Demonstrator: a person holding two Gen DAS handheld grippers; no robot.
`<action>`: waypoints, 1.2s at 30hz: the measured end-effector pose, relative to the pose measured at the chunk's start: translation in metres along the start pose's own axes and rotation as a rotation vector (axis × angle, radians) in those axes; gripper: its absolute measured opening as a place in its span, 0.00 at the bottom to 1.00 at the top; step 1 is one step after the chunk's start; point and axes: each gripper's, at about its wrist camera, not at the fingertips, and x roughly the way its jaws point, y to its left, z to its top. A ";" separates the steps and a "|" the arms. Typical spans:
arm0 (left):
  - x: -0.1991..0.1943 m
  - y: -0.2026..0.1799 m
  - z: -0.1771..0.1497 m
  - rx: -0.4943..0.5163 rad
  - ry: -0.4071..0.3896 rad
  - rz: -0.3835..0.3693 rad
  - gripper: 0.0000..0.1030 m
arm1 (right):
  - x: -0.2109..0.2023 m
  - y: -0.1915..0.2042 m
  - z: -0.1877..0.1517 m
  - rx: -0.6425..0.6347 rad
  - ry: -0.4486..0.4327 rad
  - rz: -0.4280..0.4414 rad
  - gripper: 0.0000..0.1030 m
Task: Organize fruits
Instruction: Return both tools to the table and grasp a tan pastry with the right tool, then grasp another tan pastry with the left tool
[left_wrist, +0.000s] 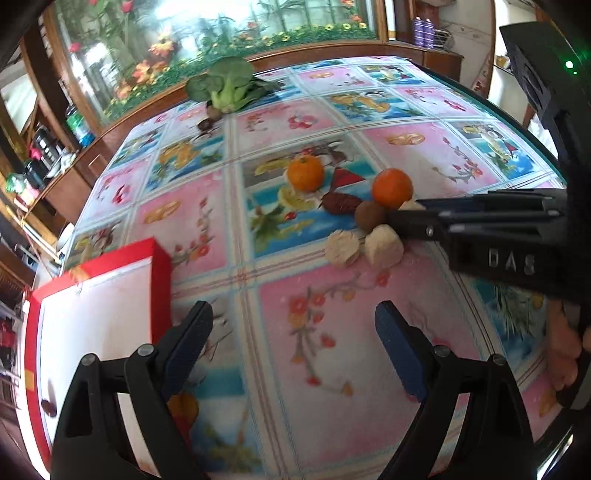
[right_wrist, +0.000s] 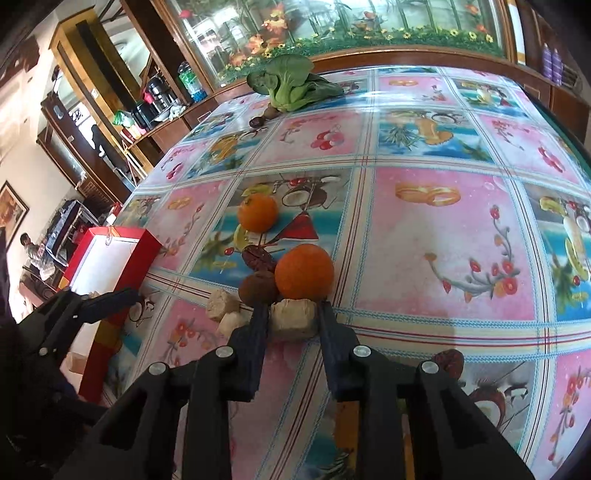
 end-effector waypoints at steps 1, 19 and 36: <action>0.002 -0.002 0.002 0.008 0.002 0.002 0.85 | -0.002 -0.004 0.000 0.023 0.001 0.006 0.25; 0.030 -0.007 0.032 0.027 0.026 -0.084 0.49 | -0.009 -0.025 -0.001 0.136 0.002 0.043 0.25; 0.018 -0.005 0.022 -0.066 -0.007 -0.121 0.25 | -0.031 -0.018 0.002 0.095 -0.134 0.063 0.25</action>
